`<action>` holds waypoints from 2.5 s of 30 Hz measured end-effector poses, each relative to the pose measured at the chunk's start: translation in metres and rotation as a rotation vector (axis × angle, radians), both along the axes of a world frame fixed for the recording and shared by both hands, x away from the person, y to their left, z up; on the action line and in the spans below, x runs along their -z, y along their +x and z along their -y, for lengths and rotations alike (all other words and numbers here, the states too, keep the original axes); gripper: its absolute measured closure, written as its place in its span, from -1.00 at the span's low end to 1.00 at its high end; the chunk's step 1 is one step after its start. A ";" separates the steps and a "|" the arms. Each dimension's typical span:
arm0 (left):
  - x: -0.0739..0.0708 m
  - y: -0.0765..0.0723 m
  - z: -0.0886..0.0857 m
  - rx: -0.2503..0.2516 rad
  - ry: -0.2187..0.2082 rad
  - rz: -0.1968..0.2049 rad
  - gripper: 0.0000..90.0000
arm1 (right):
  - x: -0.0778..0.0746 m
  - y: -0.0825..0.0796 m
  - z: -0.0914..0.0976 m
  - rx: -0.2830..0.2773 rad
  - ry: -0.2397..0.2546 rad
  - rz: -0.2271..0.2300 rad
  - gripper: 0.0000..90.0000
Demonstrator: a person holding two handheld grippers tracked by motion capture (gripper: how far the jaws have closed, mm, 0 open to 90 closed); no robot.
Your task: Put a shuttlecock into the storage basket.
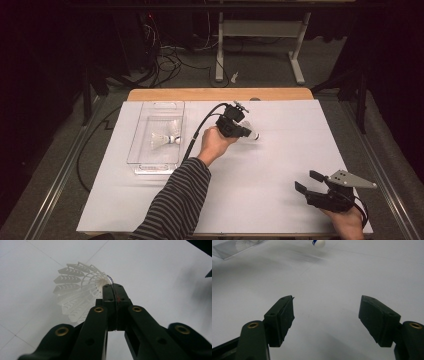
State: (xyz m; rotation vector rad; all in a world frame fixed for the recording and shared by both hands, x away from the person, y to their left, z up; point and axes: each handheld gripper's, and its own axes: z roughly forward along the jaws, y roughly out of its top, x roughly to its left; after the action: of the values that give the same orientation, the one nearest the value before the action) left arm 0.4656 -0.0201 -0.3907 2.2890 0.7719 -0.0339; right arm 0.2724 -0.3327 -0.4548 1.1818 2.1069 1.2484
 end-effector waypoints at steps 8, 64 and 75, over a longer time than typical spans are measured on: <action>-0.006 -0.005 -0.008 -0.010 -0.003 0.008 1.00 | 0.000 0.000 0.000 -0.001 -0.003 0.001 -0.36; -0.024 -0.030 -0.040 -0.011 -0.036 0.035 0.99 | 0.000 0.000 -0.001 0.000 0.000 -0.002 -0.36; -0.025 -0.034 -0.045 -0.012 -0.039 0.038 0.99 | 0.000 0.000 -0.001 -0.001 0.000 -0.003 -0.36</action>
State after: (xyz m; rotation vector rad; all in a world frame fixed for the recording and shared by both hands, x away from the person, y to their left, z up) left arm 0.4314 0.0245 -0.3658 2.2420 0.7584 -0.0002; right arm 0.2724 -0.3321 -0.4549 1.1837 2.1098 1.2471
